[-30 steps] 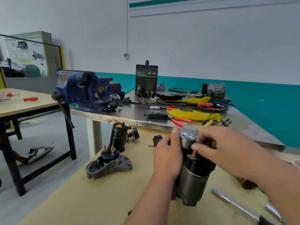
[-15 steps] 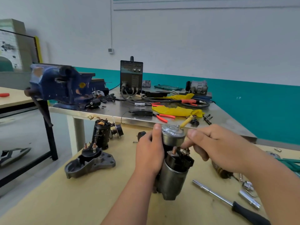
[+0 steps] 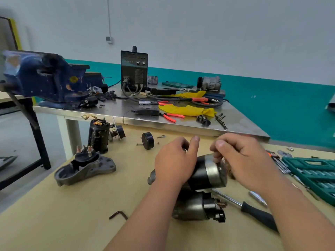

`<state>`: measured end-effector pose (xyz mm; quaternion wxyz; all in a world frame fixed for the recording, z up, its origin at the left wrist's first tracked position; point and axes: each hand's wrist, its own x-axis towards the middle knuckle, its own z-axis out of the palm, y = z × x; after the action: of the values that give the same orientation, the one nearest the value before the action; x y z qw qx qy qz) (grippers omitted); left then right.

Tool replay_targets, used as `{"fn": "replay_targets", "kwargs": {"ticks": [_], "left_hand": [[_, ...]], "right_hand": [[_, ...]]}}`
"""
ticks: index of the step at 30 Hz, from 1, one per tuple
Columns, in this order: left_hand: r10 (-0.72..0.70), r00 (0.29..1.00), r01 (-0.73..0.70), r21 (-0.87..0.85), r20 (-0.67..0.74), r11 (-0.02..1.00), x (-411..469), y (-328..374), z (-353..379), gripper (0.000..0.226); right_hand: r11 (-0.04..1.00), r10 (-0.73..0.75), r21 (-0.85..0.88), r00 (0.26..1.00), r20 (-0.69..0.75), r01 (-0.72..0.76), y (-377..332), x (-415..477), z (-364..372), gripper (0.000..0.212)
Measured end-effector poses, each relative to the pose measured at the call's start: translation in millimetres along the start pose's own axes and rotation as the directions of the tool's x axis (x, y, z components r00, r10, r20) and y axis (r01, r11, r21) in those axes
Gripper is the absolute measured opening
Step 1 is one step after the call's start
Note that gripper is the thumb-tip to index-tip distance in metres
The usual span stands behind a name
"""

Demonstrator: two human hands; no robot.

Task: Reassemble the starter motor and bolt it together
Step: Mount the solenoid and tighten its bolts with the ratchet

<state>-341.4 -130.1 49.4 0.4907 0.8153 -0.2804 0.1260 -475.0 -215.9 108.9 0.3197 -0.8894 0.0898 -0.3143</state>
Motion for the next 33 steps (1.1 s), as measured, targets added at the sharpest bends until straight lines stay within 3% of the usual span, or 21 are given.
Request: {"fn": "replay_targets", "kwargs": {"ticks": [3, 6, 11, 14, 18, 21, 24, 29, 33], "left_hand": [[-0.098, 0.995, 0.098, -0.037, -0.006, 0.995, 3.3, -11.1, -7.0, 0.047], [-0.119, 0.993, 0.119, -0.021, 0.008, 0.993, 5.4, -18.5, -12.2, 0.048], [-0.152, 0.987, 0.153, -0.011, 0.040, 0.988, 6.1, -17.7, -13.0, 0.051], [-0.167, 0.986, 0.167, -0.012, 0.026, 0.986, 6.6, -17.9, -13.3, 0.052], [-0.176, 0.984, 0.176, -0.013, 0.011, 0.984, 7.2, -17.2, -12.3, 0.051], [-0.173, 0.985, 0.173, -0.010, -0.001, 0.985, 7.1, -17.6, -12.1, 0.051], [-0.173, 0.985, 0.172, -0.013, -0.005, 0.985, 6.2, -17.9, -11.6, 0.052], [-0.173, 0.985, 0.172, -0.013, -0.013, 0.985, 6.1, -16.1, -13.2, 0.053], [-0.167, 0.986, 0.167, -0.014, -0.009, 0.986, 4.7, -15.4, -13.0, 0.052]], "right_hand": [[0.998, -0.002, -0.070, 1.000, -0.005, 0.001, 16.1, -25.5, -6.8, 0.016], [0.971, 0.175, -0.201, 0.953, 0.246, -0.127, 34.7, -47.9, -1.3, 0.021], [0.960, 0.280, -0.087, 0.870, 0.405, -0.268, 48.7, -65.1, 8.6, 0.060], [0.955, 0.293, -0.089, 0.847, 0.444, -0.283, 49.2, -64.0, 7.9, 0.053], [0.927, 0.328, -0.327, 0.823, 0.463, -0.185, 56.8, -64.3, 3.1, 0.043], [0.952, 0.302, -0.167, 0.870, 0.388, -0.256, 57.7, -64.9, 4.5, 0.056], [0.970, 0.233, -0.046, 0.869, 0.437, -0.237, 55.1, -67.2, 7.9, 0.068], [0.951, 0.261, -0.260, 0.882, 0.393, -0.165, 58.4, -67.2, 2.8, 0.040], [0.968, 0.247, -0.120, 0.915, 0.319, -0.220, 55.9, -70.0, 5.4, 0.021]]}}
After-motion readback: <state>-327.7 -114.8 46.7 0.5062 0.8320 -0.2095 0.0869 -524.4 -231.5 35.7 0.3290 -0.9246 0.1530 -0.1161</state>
